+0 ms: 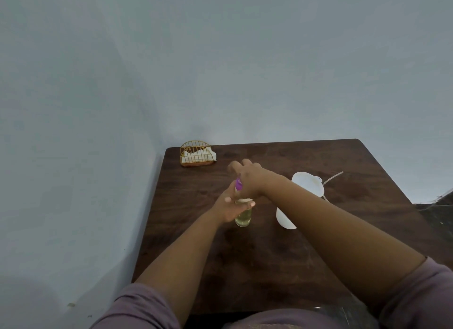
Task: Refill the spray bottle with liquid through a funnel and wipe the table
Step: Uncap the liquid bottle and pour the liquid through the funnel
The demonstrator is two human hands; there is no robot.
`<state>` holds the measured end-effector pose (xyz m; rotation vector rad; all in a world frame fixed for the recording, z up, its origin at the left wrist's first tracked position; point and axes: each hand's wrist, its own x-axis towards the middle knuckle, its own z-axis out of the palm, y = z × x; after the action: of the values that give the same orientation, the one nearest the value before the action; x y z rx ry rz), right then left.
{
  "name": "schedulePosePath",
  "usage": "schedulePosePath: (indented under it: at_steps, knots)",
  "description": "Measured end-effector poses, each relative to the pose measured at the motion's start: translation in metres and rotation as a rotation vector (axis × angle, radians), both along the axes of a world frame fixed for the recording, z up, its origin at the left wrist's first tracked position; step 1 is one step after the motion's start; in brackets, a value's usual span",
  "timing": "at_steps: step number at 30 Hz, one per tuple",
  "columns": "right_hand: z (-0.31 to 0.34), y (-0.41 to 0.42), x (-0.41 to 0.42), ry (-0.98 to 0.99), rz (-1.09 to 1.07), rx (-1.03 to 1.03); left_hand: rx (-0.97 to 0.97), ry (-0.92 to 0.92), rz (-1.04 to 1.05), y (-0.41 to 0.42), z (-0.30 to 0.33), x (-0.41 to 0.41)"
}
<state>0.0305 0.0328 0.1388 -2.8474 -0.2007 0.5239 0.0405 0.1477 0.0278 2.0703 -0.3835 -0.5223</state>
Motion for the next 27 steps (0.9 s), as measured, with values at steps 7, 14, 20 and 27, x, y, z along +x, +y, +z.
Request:
schedulePosePath:
  at_steps: [7, 14, 20, 27]
  knots:
    - [0.001, 0.002, 0.000, -0.002, 0.054, -0.144, -0.005, 0.013, 0.017, -0.001, -0.002, 0.003]
    - [0.006, 0.001, 0.001, -0.067, 0.034, 0.073, -0.034, 0.029, 0.030, 0.000, -0.007, 0.003]
    - [-0.001, 0.005, -0.001, -0.054, -0.015, -0.063, -0.044, 0.033, 0.020, -0.001, -0.009, 0.005]
    - [0.004, 0.003, -0.003, -0.100, 0.046, -0.046, -0.061, 0.015, 0.017, -0.001, -0.007, 0.005]
